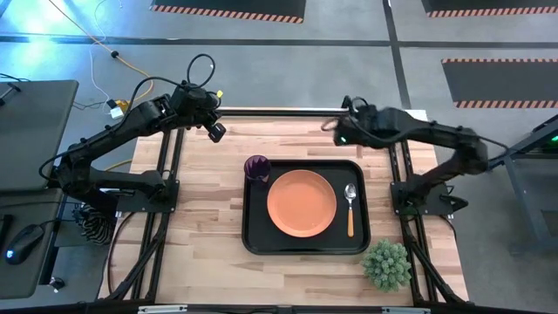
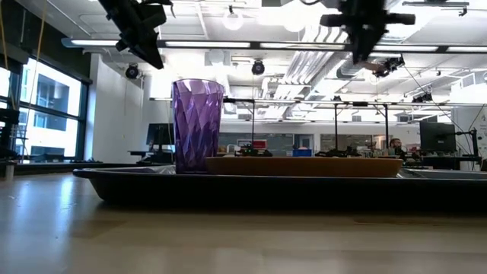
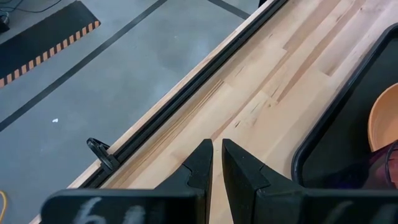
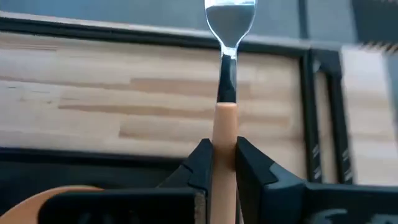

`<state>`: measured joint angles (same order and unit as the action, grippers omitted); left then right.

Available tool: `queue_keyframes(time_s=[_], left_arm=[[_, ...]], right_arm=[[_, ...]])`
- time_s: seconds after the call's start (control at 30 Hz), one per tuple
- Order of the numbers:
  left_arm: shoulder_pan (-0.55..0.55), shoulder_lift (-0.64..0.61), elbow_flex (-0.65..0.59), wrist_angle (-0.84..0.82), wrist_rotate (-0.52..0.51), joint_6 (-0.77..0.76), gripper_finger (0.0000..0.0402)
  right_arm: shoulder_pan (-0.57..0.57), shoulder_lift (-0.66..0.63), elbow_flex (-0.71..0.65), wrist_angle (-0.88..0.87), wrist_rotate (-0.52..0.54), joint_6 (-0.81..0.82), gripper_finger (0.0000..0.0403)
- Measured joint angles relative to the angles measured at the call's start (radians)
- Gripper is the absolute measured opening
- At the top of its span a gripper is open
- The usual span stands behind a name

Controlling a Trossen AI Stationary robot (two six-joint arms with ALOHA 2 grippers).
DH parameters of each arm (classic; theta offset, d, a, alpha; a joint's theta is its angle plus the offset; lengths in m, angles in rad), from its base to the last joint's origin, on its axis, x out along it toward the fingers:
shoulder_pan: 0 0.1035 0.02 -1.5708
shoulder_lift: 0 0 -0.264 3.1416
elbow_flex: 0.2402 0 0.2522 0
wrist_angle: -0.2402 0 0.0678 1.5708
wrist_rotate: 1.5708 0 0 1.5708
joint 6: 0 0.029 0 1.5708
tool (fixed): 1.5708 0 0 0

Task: Pick and place plate/cup/fork/spoon on tray
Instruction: Put the orange fork on the black serving tray between the orange plate and orange spoon

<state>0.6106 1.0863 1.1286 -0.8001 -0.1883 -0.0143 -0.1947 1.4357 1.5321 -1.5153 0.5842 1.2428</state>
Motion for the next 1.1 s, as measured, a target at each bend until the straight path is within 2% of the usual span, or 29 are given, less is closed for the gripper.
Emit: queue_keyframes(time_s=[0.17,0.33,0.63,0.87,1.1], left_arm=[[0.000,0.000,0.000,0.000,0.003,0.000,0.0023],[0.000,0.000,0.000,0.000,0.003,0.000,0.0023],[0.000,0.000,0.000,0.000,0.003,-0.001,0.0023],[0.000,0.000,0.000,0.000,0.003,-0.003,0.0023],[-0.001,0.000,0.000,0.000,0.003,-0.010,0.0023]], right_arm=[[0.086,-0.141,-0.200,0.086,-0.039,0.183,0.0026],[0.175,-0.201,-0.329,0.153,-0.057,0.334,0.0026],[0.313,-0.198,-0.432,0.221,-0.100,0.535,0.0027],[0.413,-0.192,-0.540,0.377,-0.151,0.657,0.0028],[0.478,-0.125,-0.582,0.450,-0.252,0.732,0.0028]])
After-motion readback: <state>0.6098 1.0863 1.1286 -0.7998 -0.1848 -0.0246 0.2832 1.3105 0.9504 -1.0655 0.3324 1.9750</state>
